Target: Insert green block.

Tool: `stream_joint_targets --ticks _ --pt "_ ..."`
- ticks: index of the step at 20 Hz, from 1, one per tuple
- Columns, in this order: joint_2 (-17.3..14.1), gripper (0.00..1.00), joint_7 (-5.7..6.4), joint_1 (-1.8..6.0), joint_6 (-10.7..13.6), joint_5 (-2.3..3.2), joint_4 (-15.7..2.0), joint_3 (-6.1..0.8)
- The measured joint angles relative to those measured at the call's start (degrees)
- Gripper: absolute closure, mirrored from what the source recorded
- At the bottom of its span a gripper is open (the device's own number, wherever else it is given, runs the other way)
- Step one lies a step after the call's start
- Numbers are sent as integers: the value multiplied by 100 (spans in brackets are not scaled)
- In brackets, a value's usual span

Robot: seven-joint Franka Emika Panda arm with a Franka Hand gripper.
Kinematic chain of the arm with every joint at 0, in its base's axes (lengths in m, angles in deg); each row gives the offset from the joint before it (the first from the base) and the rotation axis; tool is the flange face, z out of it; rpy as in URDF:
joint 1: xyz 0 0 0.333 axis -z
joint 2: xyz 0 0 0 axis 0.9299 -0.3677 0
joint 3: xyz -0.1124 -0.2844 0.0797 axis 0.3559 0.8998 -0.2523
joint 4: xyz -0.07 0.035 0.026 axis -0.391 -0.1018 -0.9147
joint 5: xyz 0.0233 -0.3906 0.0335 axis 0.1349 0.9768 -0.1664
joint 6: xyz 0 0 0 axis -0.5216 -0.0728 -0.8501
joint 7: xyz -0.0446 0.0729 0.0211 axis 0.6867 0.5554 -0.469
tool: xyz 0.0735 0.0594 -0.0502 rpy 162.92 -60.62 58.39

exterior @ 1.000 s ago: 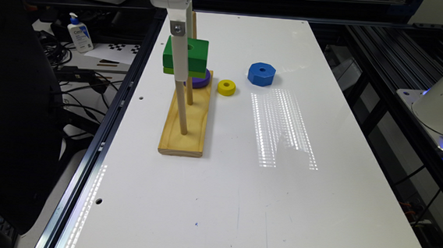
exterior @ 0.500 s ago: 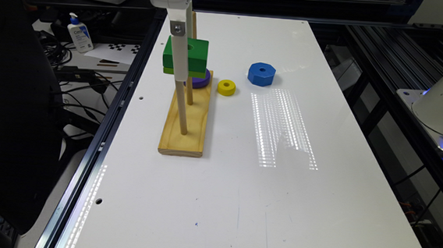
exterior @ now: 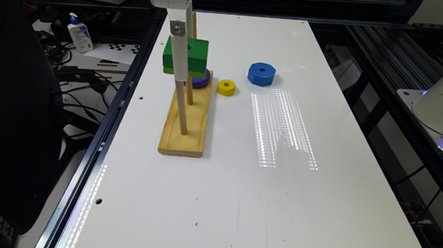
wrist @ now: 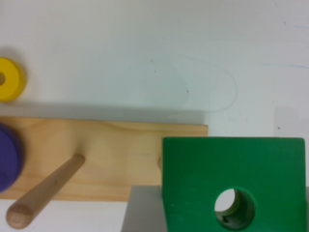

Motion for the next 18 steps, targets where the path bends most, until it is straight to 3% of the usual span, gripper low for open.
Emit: stream_joint_targets --ticks 11,18 --pt "-1 100 -12 95 0 37 4 14" --pt "-1 100 -13 104 0 46 4 15"
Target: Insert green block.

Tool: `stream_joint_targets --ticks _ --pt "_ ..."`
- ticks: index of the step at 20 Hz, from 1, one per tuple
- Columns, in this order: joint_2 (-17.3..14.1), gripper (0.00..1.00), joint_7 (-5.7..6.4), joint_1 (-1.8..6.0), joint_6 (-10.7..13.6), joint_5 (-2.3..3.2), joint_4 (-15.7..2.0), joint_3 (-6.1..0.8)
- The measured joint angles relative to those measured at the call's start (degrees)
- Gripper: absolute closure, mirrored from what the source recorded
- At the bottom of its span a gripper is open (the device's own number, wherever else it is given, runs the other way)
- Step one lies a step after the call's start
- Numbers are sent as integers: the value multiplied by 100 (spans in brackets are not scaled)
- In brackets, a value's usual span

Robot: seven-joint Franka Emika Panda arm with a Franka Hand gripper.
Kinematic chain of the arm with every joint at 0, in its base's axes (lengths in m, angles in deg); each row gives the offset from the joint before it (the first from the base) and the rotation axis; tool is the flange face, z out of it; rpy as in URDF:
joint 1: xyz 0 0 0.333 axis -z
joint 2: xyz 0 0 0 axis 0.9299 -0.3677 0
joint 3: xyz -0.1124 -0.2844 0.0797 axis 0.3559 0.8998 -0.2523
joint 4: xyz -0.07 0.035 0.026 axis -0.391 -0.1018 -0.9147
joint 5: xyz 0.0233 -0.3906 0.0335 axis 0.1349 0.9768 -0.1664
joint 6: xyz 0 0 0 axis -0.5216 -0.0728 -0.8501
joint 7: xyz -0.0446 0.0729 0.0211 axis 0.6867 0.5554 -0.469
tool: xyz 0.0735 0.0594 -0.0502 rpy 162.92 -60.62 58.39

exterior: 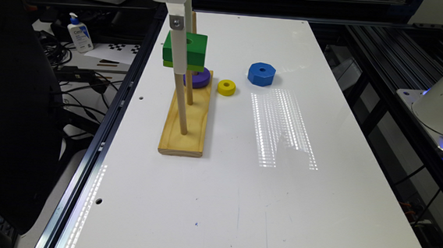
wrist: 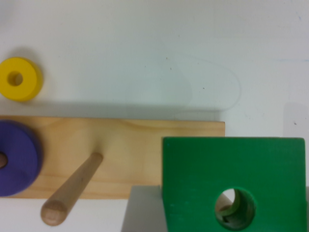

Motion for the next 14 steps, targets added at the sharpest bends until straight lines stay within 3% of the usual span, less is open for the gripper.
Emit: stream_joint_targets --ticks 14 --pt "-34 100 0 2 -116 12 -25 9"
